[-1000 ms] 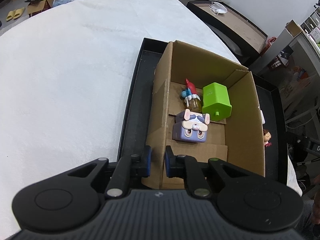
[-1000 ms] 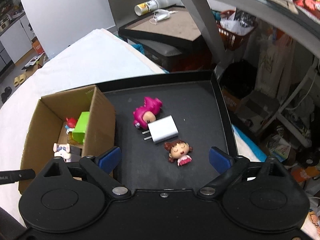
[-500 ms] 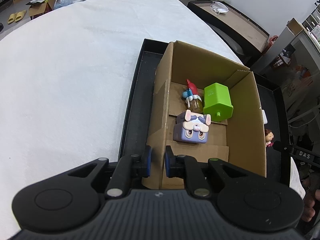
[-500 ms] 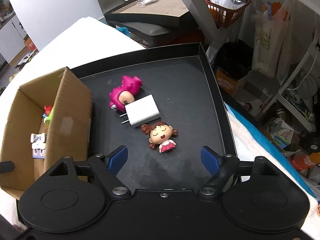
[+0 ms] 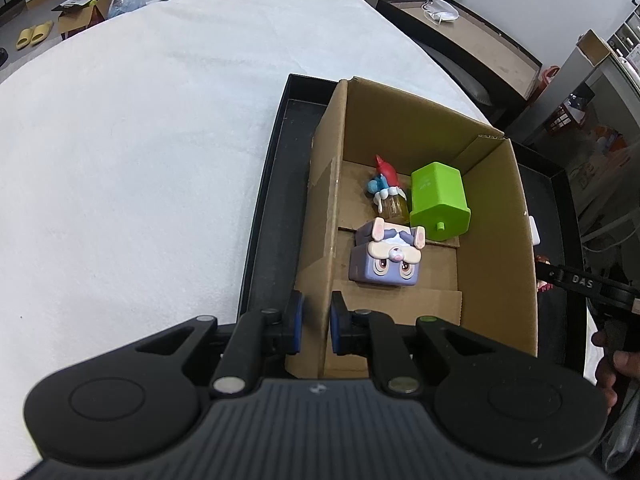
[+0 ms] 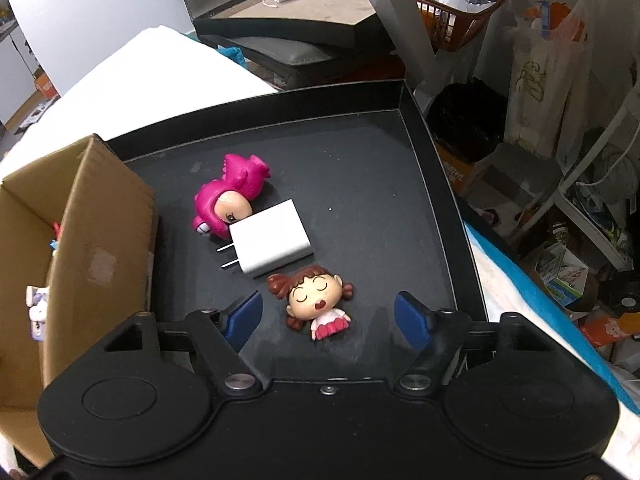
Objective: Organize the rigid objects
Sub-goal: 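Close the right gripper on the girl doll figure's head, then lift and carry the girl doll with the right gripper into the box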
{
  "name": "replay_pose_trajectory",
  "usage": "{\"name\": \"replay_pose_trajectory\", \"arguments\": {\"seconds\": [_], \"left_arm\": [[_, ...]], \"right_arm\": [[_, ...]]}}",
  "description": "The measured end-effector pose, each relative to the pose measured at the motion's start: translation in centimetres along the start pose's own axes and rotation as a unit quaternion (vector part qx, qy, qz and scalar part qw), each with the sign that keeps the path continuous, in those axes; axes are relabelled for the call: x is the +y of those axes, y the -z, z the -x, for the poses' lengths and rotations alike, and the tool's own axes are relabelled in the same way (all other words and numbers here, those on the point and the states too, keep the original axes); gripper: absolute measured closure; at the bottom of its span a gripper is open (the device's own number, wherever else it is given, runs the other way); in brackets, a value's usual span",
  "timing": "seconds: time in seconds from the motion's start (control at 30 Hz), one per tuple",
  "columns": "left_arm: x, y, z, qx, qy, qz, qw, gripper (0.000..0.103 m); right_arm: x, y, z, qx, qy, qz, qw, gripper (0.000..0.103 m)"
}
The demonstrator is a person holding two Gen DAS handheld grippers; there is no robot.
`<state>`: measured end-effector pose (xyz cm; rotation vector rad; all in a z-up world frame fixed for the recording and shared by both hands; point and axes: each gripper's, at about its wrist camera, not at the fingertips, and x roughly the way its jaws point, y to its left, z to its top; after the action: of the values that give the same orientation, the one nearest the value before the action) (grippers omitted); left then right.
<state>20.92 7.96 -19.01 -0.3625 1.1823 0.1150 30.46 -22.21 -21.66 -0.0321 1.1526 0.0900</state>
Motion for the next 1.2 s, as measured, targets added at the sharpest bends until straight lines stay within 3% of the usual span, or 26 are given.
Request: {"name": "replay_pose_trajectory", "arguments": {"seconds": [0.07,0.17,0.27,0.33,0.73,1.2], "left_arm": [[0.0,0.0,0.0,0.001,0.001,0.001,1.0000,0.090],[0.0,-0.1,-0.1,0.002,0.001,0.001,1.0000,0.090],[0.1,0.0,-0.1,0.003,0.001,-0.001,1.0000,0.090],[0.1,0.0,0.0,0.002,0.001,-0.002,1.0000,0.090],[0.1,0.2,0.3,0.002,0.004,-0.003,1.0000,0.090],[0.3,0.2,0.3,0.002,0.009,-0.001,1.0000,0.090]], "right_arm": [[0.2,0.0,-0.4,0.008,0.003,0.006,1.000,0.040],[0.4,0.1,-0.8,0.019,0.000,0.009,1.000,0.065],[0.4,0.2,-0.4,0.016,0.005,0.005,1.000,0.067],[0.4,0.2,-0.2,0.018,0.002,0.003,1.000,0.079],[0.0,0.2,1.5,0.016,-0.018,-0.022,0.999,0.079],[1.9,-0.7,5.1,-0.004,-0.030,0.003,1.000,0.079]]}}
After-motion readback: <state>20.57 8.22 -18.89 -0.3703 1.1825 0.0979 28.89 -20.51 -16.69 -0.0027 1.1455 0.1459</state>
